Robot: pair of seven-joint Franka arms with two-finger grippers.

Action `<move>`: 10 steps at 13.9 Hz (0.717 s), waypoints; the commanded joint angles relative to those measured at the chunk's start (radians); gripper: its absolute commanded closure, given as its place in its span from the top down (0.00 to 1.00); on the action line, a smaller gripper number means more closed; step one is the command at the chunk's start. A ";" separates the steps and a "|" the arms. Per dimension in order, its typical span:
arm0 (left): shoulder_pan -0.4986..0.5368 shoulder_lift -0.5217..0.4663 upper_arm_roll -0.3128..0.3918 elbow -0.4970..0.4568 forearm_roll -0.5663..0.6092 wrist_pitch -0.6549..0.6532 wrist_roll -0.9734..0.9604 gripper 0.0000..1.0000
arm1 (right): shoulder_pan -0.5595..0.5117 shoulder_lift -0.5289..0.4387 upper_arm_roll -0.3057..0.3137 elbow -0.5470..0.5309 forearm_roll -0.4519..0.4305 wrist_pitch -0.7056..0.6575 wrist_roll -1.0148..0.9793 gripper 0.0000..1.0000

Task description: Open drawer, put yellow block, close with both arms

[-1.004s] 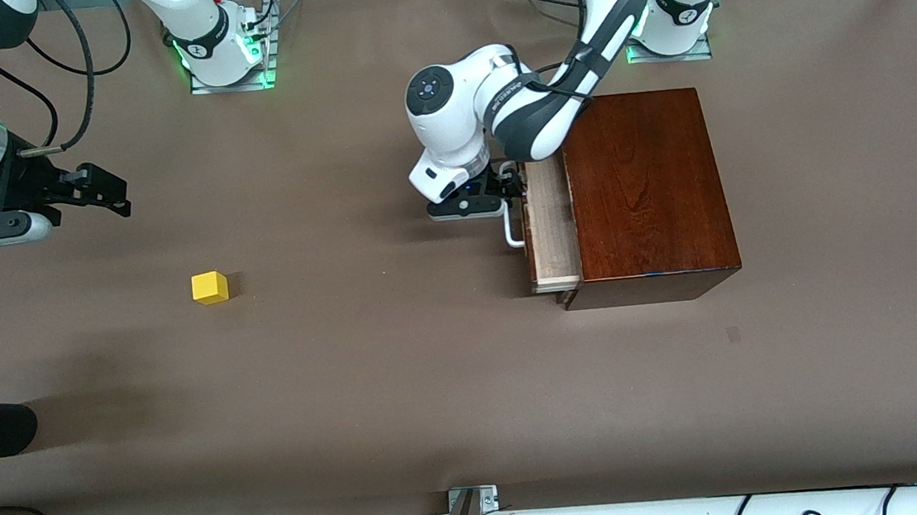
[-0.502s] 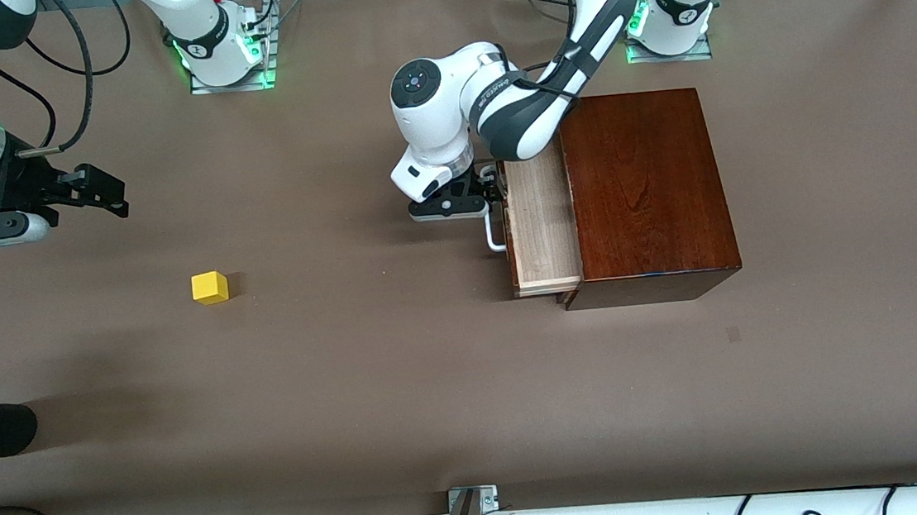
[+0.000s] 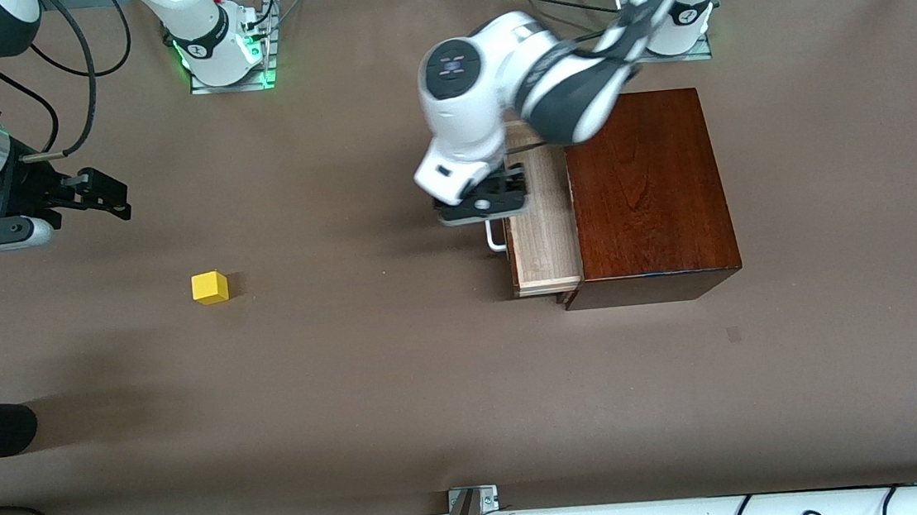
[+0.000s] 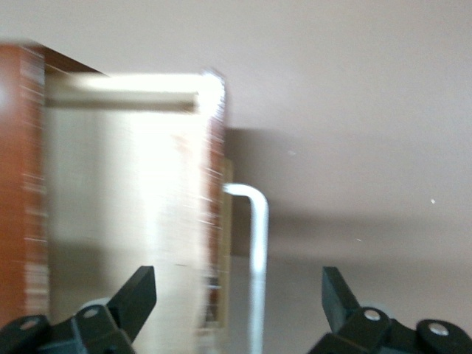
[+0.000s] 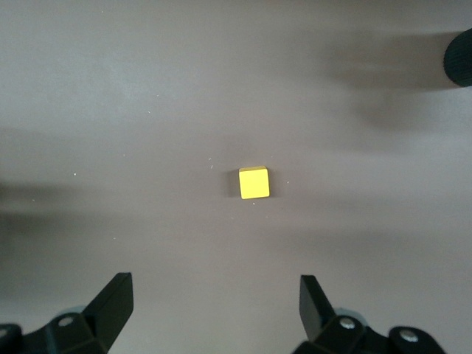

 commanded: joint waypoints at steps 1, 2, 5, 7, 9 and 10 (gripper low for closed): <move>0.115 -0.099 -0.011 0.025 -0.042 -0.146 0.141 1.00 | -0.012 0.005 0.009 0.011 -0.001 -0.001 -0.016 1.00; 0.145 -0.116 -0.011 0.053 -0.042 -0.204 0.181 1.00 | -0.017 0.008 0.009 0.011 0.004 0.011 -0.015 1.00; 0.299 -0.143 -0.003 0.127 -0.088 -0.320 0.391 1.00 | -0.020 0.061 0.008 0.011 0.004 0.036 -0.036 1.00; 0.340 -0.221 0.075 0.075 -0.155 -0.317 0.619 1.00 | -0.011 0.097 0.009 0.009 -0.007 0.039 -0.079 1.00; 0.337 -0.321 0.190 -0.040 -0.204 -0.242 0.717 1.00 | -0.015 0.130 0.011 0.011 0.004 0.045 -0.116 1.00; 0.340 -0.375 0.245 -0.104 -0.235 -0.184 0.723 1.00 | -0.014 0.136 0.009 0.003 0.009 0.063 -0.130 1.00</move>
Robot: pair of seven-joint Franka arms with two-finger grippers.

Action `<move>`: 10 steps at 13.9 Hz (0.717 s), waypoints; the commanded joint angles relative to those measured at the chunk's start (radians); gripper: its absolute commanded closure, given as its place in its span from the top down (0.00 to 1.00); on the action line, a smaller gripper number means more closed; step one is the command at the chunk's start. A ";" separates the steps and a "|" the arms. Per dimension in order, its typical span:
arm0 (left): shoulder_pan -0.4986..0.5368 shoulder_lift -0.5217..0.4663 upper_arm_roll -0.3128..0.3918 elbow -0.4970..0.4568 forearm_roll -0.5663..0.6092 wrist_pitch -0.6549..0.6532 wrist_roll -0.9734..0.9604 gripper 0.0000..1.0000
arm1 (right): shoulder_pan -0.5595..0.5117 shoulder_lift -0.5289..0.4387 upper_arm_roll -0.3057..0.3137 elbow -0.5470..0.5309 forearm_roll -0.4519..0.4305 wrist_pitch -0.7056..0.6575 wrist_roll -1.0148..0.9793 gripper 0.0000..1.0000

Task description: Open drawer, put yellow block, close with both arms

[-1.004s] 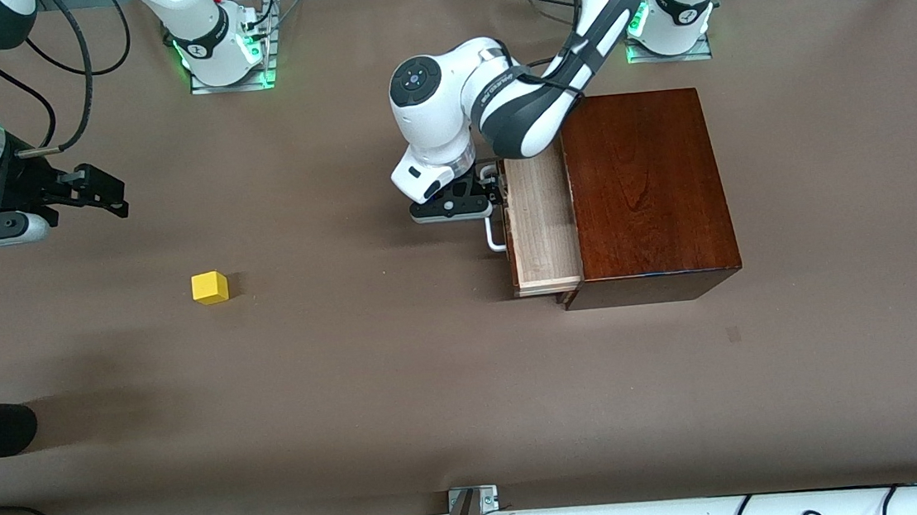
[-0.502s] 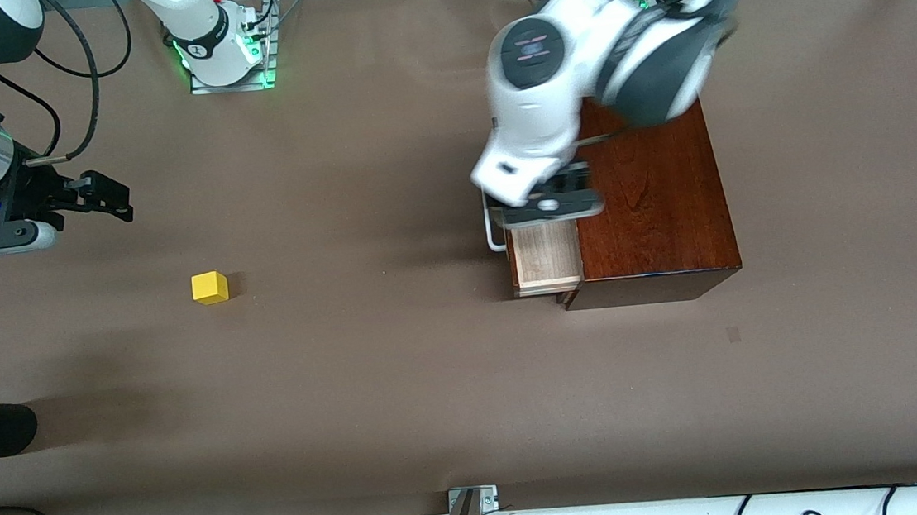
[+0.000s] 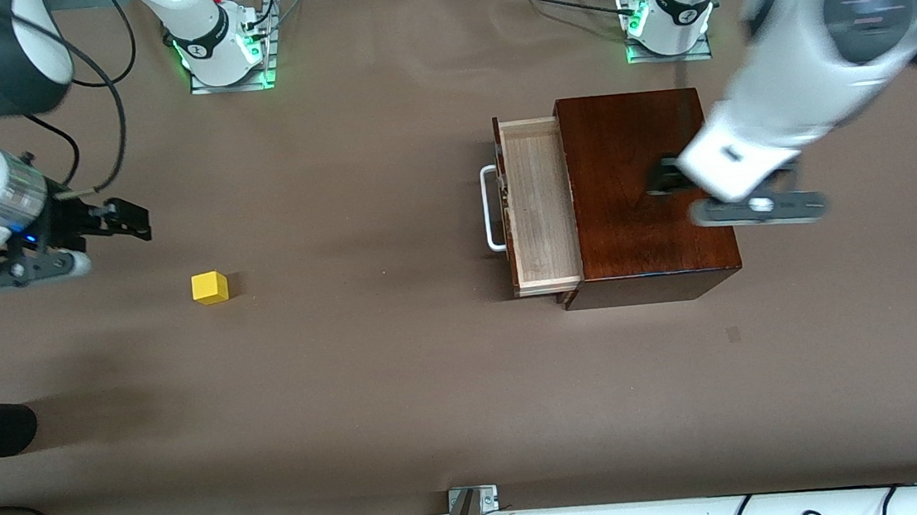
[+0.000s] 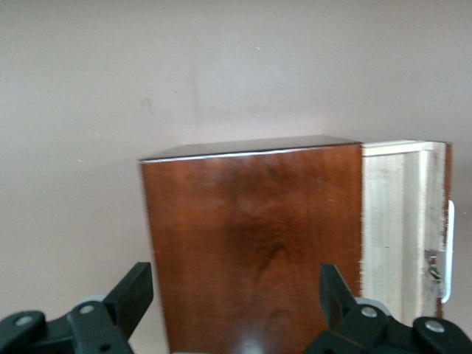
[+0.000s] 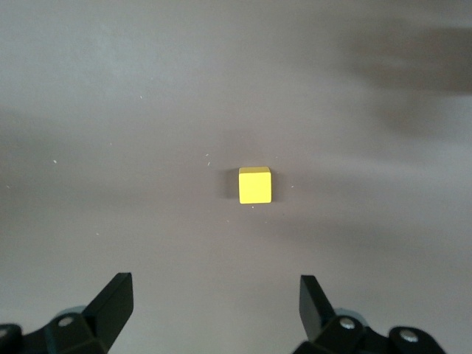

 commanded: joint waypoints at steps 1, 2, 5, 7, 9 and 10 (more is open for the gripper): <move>-0.002 -0.180 0.137 -0.225 -0.095 0.127 0.059 1.00 | -0.010 0.031 0.009 -0.017 0.010 0.054 -0.042 1.00; -0.002 -0.208 0.186 -0.261 -0.122 0.145 0.061 1.00 | -0.010 0.034 0.009 -0.061 0.015 0.106 -0.042 1.00; 0.005 -0.274 0.205 -0.327 -0.117 0.158 0.120 1.00 | -0.012 0.043 0.009 -0.196 0.016 0.258 -0.042 1.00; 0.040 -0.270 0.198 -0.332 -0.107 0.158 0.199 1.00 | -0.013 0.060 0.006 -0.270 0.016 0.346 -0.042 1.00; 0.036 -0.268 0.182 -0.336 -0.071 0.152 0.208 1.00 | -0.016 0.087 -0.005 -0.334 0.016 0.451 -0.042 1.00; 0.031 -0.259 0.169 -0.326 -0.042 0.146 0.202 1.00 | -0.016 0.109 -0.008 -0.362 0.016 0.506 -0.042 1.00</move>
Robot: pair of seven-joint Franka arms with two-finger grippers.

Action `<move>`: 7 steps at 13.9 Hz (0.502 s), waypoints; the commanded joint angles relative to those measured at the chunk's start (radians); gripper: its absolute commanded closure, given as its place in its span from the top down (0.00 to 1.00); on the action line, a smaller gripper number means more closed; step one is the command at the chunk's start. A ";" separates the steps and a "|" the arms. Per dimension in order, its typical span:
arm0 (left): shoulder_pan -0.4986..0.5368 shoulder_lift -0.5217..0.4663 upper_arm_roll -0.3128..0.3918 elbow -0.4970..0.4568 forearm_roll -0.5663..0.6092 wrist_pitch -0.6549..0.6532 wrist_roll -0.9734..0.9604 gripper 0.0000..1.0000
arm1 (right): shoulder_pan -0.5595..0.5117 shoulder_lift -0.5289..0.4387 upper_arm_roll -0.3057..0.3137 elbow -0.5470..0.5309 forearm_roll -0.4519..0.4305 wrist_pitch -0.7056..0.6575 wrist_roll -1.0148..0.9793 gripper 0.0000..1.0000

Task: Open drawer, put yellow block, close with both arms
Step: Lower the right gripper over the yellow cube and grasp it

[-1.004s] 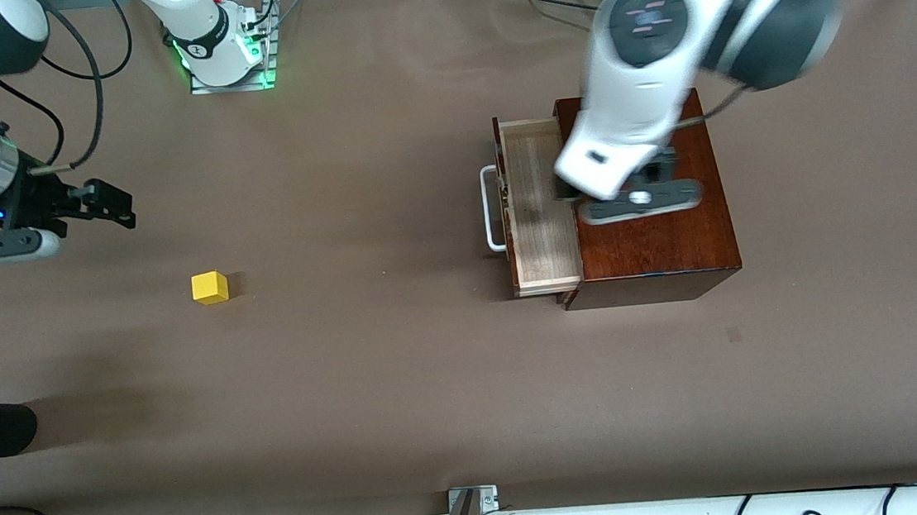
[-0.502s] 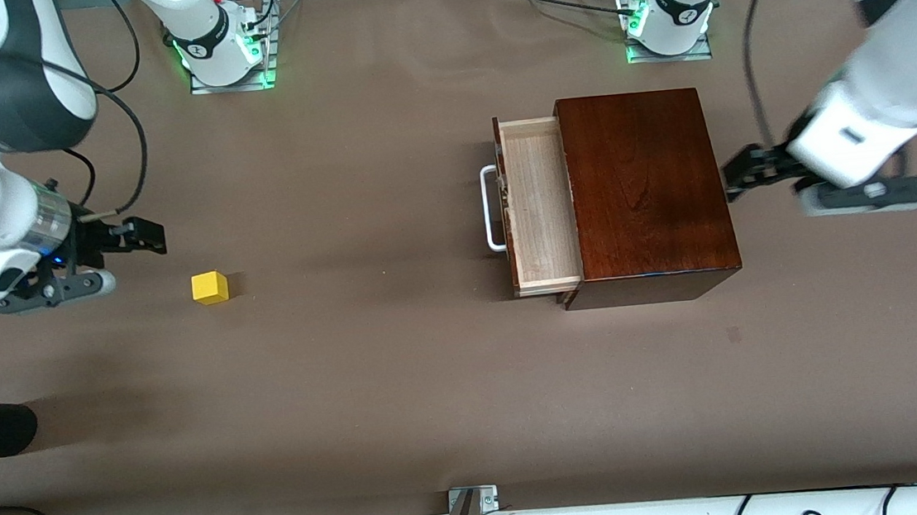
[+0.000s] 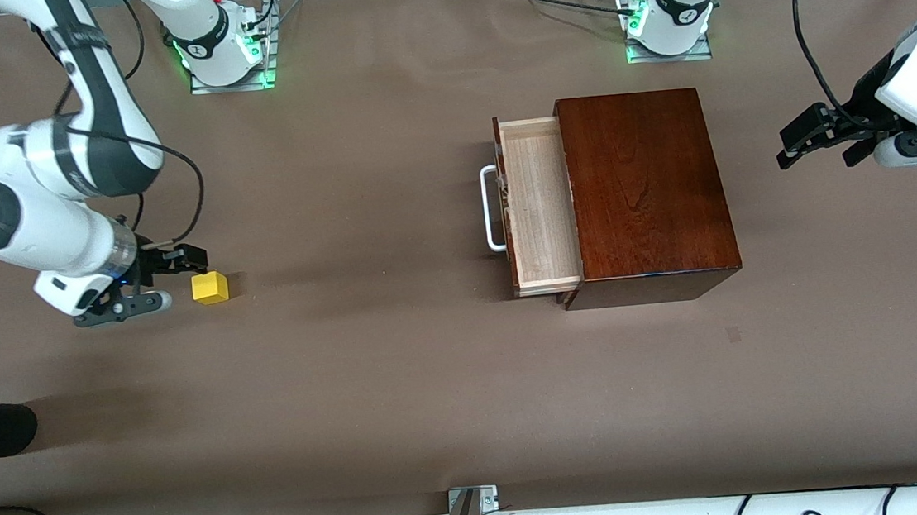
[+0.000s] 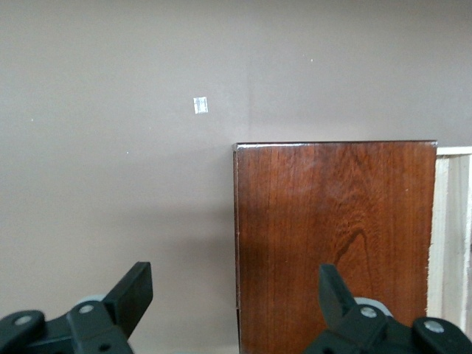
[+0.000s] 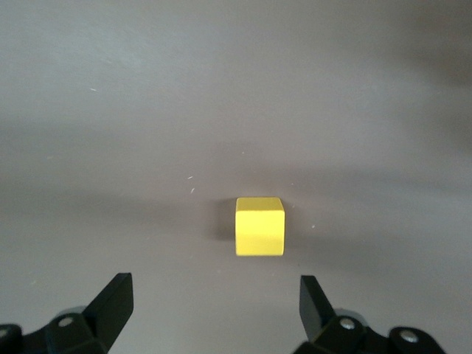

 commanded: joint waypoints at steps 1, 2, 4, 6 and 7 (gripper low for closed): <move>0.006 -0.009 -0.044 -0.014 0.068 0.009 0.014 1.00 | -0.014 0.029 -0.001 -0.085 0.014 0.139 -0.023 1.00; 0.006 -0.009 -0.047 -0.012 0.067 0.007 0.011 1.00 | -0.014 0.046 -0.002 -0.105 0.014 0.181 -0.022 1.00; 0.006 -0.009 -0.047 -0.012 0.067 -0.005 0.012 1.00 | -0.016 0.076 -0.004 -0.133 0.014 0.250 -0.029 1.00; 0.006 -0.009 -0.047 -0.011 0.067 -0.010 0.011 1.00 | -0.034 0.105 -0.005 -0.154 0.014 0.301 -0.049 1.00; 0.007 -0.009 -0.047 -0.011 0.067 -0.016 0.012 1.00 | -0.044 0.113 -0.005 -0.169 0.014 0.330 -0.059 1.00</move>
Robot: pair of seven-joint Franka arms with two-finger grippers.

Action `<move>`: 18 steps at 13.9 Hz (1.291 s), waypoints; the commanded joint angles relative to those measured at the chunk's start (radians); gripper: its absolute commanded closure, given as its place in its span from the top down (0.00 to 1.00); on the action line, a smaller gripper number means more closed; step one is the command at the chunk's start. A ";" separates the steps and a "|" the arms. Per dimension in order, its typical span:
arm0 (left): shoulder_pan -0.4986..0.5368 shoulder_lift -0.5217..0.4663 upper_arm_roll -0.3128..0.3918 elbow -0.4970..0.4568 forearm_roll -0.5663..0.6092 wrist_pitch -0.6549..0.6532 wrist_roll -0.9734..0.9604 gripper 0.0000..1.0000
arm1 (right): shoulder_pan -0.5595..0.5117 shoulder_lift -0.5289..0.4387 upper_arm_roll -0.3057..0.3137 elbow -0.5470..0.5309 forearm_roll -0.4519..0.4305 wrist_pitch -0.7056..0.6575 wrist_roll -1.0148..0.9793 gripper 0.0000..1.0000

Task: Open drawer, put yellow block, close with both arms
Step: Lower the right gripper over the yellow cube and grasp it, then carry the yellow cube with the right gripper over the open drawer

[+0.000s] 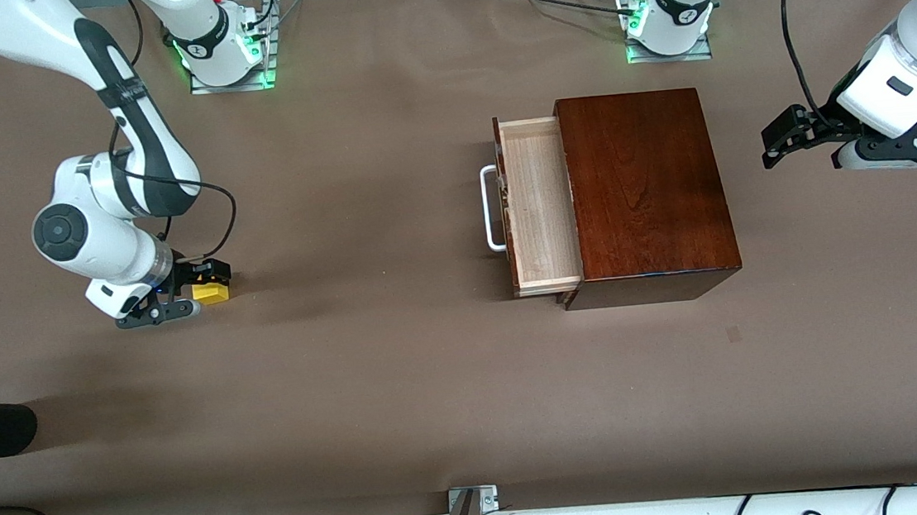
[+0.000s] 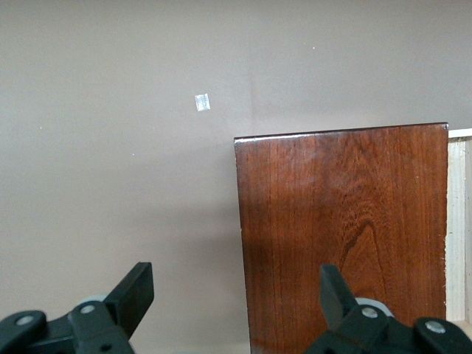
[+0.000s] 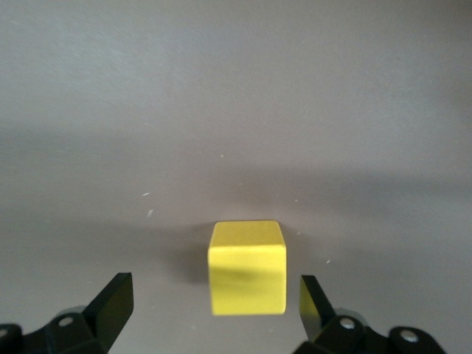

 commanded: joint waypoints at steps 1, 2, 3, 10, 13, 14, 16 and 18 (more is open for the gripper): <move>0.007 -0.009 -0.004 -0.006 0.021 -0.014 0.013 1.00 | -0.033 0.018 0.006 -0.040 0.014 0.077 -0.048 1.00; 0.009 -0.009 -0.004 -0.006 0.021 -0.016 0.013 1.00 | -0.041 0.030 0.006 -0.042 0.014 0.086 -0.048 1.00; 0.009 -0.009 -0.004 -0.006 0.021 -0.017 0.013 1.00 | -0.043 0.036 0.006 -0.042 0.014 0.091 -0.048 0.97; 0.010 -0.007 -0.004 -0.004 0.020 -0.019 0.014 1.00 | -0.043 0.050 0.009 0.007 0.010 0.085 -0.053 0.00; 0.012 -0.007 -0.005 -0.004 0.018 -0.019 0.013 1.00 | -0.032 0.049 0.023 0.147 0.001 -0.079 -0.092 0.00; 0.010 -0.009 -0.005 -0.004 0.018 -0.019 0.011 1.00 | -0.032 0.049 0.049 0.191 0.002 -0.131 -0.112 0.00; 0.010 -0.007 -0.005 -0.003 0.018 -0.019 0.011 1.00 | -0.030 0.023 0.118 0.250 0.001 -0.179 -0.158 0.00; 0.010 -0.007 -0.005 -0.003 0.018 -0.019 0.013 1.00 | -0.030 0.004 0.216 0.311 -0.001 -0.260 -0.169 0.00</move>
